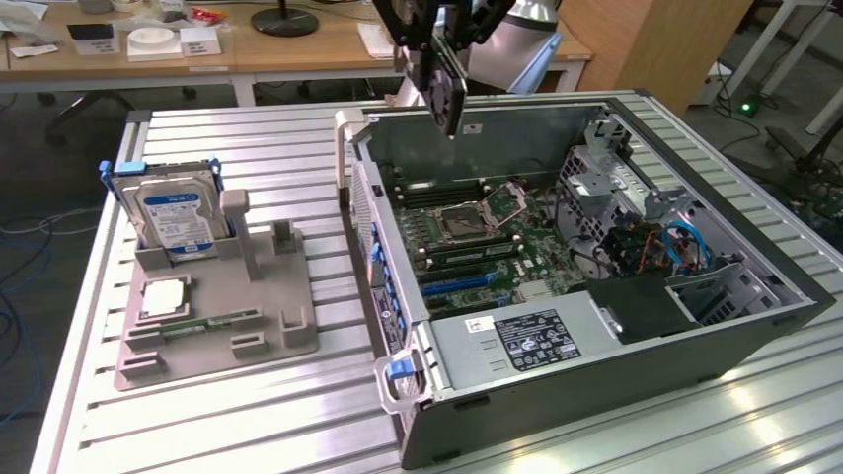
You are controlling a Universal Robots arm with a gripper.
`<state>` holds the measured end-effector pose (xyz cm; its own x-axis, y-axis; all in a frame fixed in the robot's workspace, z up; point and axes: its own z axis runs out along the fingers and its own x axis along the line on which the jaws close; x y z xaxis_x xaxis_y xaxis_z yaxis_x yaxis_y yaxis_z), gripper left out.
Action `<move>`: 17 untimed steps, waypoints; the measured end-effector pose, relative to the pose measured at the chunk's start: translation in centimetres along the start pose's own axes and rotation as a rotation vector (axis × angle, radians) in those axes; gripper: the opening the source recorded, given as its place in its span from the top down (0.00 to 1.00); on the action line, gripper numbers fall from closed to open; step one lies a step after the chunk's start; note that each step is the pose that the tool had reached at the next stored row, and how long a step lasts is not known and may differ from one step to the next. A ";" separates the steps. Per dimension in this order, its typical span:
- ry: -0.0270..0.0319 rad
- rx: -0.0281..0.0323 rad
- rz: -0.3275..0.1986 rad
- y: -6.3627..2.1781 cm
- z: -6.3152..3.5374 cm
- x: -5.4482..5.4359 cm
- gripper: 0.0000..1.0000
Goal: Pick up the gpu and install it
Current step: 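Pick up the gpu and move the gpu toward the slot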
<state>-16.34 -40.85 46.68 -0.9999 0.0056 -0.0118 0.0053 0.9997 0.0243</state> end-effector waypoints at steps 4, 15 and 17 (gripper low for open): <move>-0.0001 -0.0001 0.000 0.00 0.02 -0.7 0.71; -0.0001 -0.0001 -0.001 0.01 0.06 -2.5 0.71; 0.0000 -0.0001 -0.001 0.01 0.07 -2.9 0.71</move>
<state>-13.47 -40.85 46.64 -0.9999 0.0048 -0.0119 0.0045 0.9997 0.0244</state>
